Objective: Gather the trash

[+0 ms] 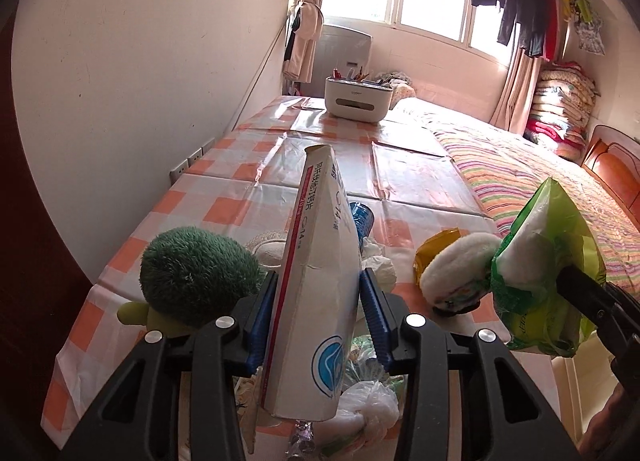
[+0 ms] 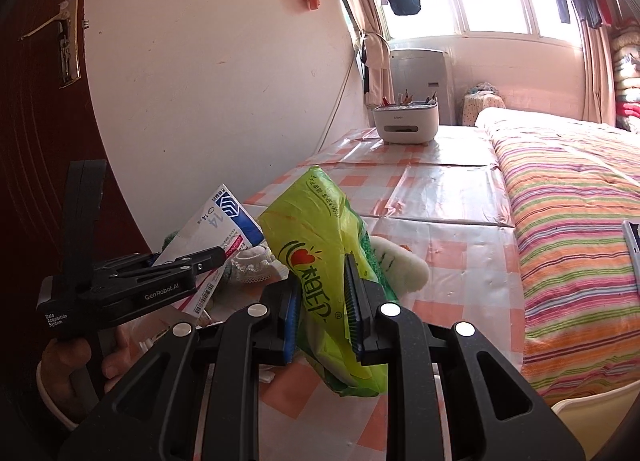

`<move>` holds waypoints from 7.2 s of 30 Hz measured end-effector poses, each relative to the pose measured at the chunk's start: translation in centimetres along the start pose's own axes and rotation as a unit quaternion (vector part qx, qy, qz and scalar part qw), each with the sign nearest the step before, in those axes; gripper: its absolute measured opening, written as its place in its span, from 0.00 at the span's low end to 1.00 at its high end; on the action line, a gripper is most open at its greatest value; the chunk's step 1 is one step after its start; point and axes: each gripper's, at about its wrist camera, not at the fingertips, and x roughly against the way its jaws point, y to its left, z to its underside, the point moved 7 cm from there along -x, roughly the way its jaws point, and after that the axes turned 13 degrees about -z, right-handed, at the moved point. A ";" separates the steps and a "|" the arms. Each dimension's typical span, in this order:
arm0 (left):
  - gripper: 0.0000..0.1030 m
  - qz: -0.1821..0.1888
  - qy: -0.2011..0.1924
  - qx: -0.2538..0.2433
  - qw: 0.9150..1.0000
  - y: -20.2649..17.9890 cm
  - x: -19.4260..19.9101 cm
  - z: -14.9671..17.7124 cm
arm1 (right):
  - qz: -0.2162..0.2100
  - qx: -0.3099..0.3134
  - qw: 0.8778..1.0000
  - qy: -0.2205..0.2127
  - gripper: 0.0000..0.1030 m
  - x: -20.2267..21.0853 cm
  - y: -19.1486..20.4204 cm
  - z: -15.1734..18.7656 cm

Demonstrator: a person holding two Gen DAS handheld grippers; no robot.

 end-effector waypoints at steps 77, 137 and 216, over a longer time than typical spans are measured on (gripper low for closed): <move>0.40 0.264 -0.008 -0.110 0.958 -22.6 13.6 5.3 | 0.204 -0.106 0.970 -0.083 0.19 18.9 -12.0 5.9; 0.67 0.261 -0.021 -0.211 0.942 -28.8 14.8 8.6 | 0.287 -0.199 0.915 -0.204 0.76 29.4 -18.4 8.0; 0.68 0.152 -0.026 -0.107 0.982 -18.2 9.2 4.5 | 0.364 -0.107 0.856 -0.350 0.94 36.3 -28.7 9.5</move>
